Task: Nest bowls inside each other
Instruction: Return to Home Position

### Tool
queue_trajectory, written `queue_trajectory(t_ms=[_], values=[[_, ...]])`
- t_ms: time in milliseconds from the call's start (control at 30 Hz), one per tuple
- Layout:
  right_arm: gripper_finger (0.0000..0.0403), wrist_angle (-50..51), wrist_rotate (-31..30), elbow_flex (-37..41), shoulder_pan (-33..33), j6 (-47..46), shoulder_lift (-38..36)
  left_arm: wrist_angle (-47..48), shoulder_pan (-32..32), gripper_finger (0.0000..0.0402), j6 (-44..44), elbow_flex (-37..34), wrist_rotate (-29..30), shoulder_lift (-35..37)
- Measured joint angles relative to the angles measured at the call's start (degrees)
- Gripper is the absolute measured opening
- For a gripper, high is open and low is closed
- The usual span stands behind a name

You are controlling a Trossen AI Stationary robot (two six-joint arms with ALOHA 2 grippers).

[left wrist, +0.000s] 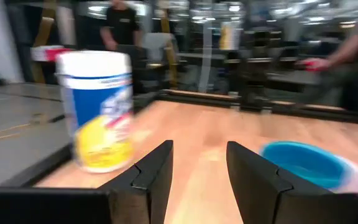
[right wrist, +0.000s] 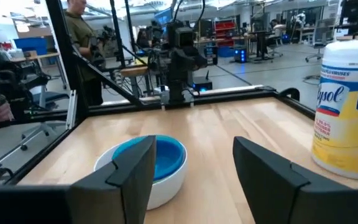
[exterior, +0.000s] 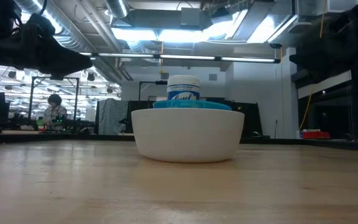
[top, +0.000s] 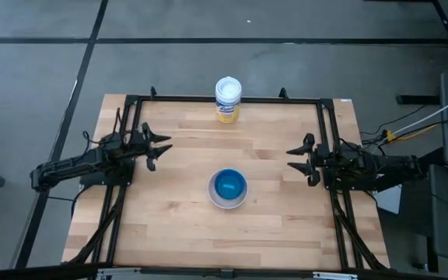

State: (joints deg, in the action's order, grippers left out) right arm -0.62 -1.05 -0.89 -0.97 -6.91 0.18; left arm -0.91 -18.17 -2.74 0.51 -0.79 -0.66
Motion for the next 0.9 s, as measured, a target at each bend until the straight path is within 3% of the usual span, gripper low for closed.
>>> queue_trajectory(t_ms=[233,500,900], values=[[0.0204,-0.14,-1.53,0.0,0.0,-1.61,5.3,-0.53,7.9,0.0145,-2.94,-0.01,-2.58,-1.28],[0.0194,-2.53,-3.04,0.0,0.0,-1.4,6.56,-0.75,17.02,0.0145,-3.98,-0.02,7.44,-2.31],[0.0182,-3.68,-4.55,-0.02,0.0,0.55,6.56,-1.2,18.42,0.0145,-2.04,-0.02,10.11,-2.56]])
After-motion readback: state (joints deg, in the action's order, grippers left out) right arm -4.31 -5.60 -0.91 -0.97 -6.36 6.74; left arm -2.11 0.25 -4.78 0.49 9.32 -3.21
